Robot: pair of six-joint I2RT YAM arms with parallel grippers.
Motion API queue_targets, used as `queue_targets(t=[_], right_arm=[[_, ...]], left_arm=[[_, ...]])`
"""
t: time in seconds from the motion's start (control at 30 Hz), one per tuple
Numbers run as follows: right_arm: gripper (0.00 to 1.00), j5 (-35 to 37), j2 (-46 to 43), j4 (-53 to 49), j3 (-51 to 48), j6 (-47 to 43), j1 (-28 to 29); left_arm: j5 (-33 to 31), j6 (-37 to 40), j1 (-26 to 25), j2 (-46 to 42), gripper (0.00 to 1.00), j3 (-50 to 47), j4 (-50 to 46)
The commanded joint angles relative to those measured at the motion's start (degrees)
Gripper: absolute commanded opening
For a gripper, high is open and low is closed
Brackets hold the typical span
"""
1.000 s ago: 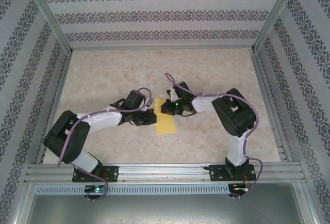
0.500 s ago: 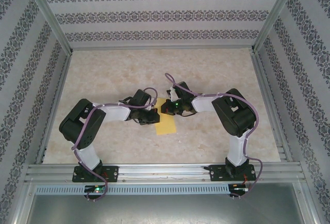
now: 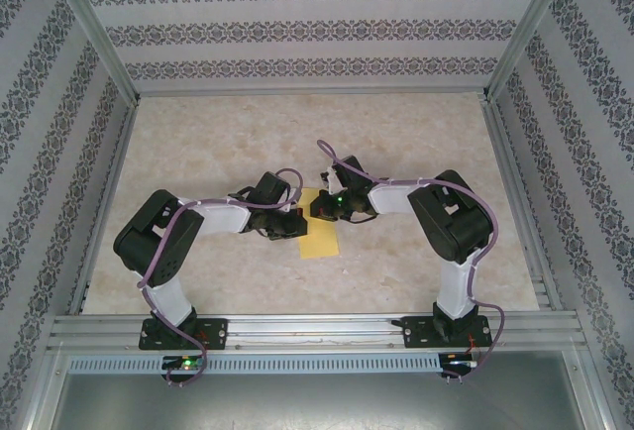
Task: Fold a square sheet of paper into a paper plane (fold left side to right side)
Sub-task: Hold the square sheet of paper at the center of the table.
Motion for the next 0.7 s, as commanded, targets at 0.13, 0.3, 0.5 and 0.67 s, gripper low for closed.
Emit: queue_targets(t=[0.13,0.3,0.5,0.67], right_arm=[[0.0,0.8,-9.5,-4.5,-5.1,0.9,-0.3],[0.0,0.1,-12.8,-2.0,-10.4,4.0,2.5],[0.0,0.3,-11.1,0.3,-12.4,6.1,5.1],[0.0,1.5,-10.0,0.0,-13.3,6.0,5.6]], left_arm=[[-3.2,0.2,-0.2,0.6,0.0,-1.2,-1.6],[-3.3,0.4,-0.2,0.2,0.0,-1.1,-1.8],[-3.0,0.4,-0.2,0.0,0.0,-1.1,-1.9],[-2.2,-0.1,-0.2,-0.5,0.0,-1.0,-1.0]])
